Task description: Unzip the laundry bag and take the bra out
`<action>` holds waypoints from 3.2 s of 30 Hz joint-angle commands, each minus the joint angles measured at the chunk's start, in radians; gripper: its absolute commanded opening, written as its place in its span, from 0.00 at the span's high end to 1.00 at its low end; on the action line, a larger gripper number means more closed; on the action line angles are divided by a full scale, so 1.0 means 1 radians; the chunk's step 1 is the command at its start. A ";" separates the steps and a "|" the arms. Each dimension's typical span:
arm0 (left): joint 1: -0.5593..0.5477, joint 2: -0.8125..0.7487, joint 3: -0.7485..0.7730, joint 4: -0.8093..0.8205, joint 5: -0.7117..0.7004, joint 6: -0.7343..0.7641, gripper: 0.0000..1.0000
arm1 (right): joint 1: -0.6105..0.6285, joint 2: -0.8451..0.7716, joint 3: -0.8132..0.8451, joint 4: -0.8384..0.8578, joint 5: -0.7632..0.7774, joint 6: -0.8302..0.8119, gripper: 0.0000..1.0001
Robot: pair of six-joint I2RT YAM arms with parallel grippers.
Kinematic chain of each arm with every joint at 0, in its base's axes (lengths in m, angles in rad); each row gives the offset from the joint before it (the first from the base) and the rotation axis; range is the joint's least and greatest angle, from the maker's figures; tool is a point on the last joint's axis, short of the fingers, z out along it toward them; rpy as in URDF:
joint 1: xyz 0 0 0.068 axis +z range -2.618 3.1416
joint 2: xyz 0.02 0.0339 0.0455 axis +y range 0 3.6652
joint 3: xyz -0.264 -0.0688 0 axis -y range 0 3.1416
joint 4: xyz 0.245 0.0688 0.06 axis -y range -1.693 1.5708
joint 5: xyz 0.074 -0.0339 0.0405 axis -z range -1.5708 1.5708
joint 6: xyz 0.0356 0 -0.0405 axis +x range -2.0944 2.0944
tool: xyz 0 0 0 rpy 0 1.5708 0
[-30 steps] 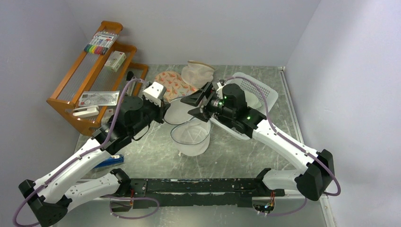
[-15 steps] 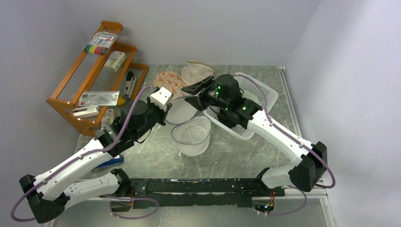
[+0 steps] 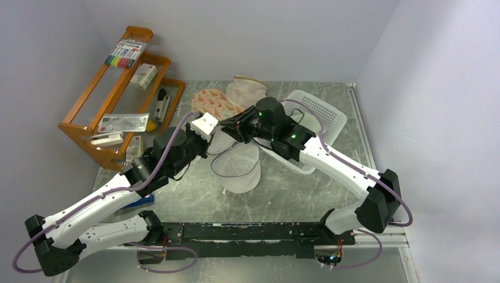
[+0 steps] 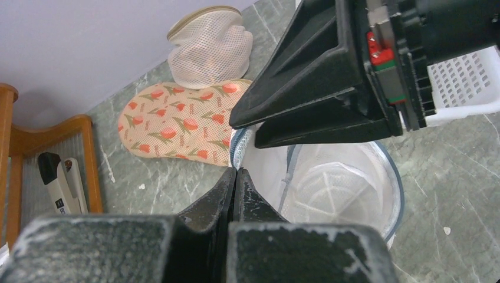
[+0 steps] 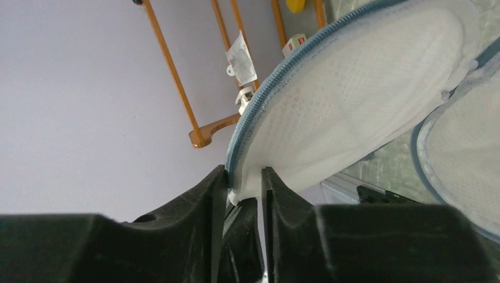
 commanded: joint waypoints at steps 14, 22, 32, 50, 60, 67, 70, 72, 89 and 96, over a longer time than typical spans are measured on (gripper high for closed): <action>-0.024 -0.110 -0.027 -0.032 0.084 -0.004 0.40 | 0.000 -0.095 -0.180 0.163 -0.201 -0.286 1.00; -0.023 -0.219 -0.098 0.037 0.020 -0.067 0.20 | -0.059 -0.207 -0.428 0.328 -0.365 -0.537 1.00; -0.023 -0.057 -0.124 0.044 0.050 -0.357 0.21 | -0.263 -0.188 -0.635 0.506 -0.627 -0.662 1.00; -0.024 0.013 -0.142 0.056 0.086 -0.418 0.18 | -0.299 0.026 -0.802 0.561 -0.484 -0.967 0.97; -0.024 0.005 -0.130 0.017 0.072 -0.423 0.18 | -0.182 0.083 -0.748 0.503 -0.249 -1.040 0.84; -0.021 -0.018 -0.125 -0.002 -0.027 -0.483 0.07 | -0.174 -0.051 -0.684 0.303 -0.130 -1.086 0.69; 0.001 -0.060 -0.129 0.038 -0.055 -0.523 0.01 | -0.174 -0.107 -0.635 0.237 -0.129 -1.110 0.56; 0.026 -0.079 -0.135 0.088 -0.030 -0.518 0.01 | -0.175 -0.134 -0.607 0.205 -0.126 -1.126 0.48; 0.508 0.148 0.028 0.077 0.478 -0.479 0.02 | -0.292 -0.199 -0.352 0.017 -0.032 -1.311 0.21; 0.530 0.191 0.323 0.074 0.304 -0.304 0.01 | -0.620 -0.220 -0.082 -0.100 -0.059 -1.319 0.09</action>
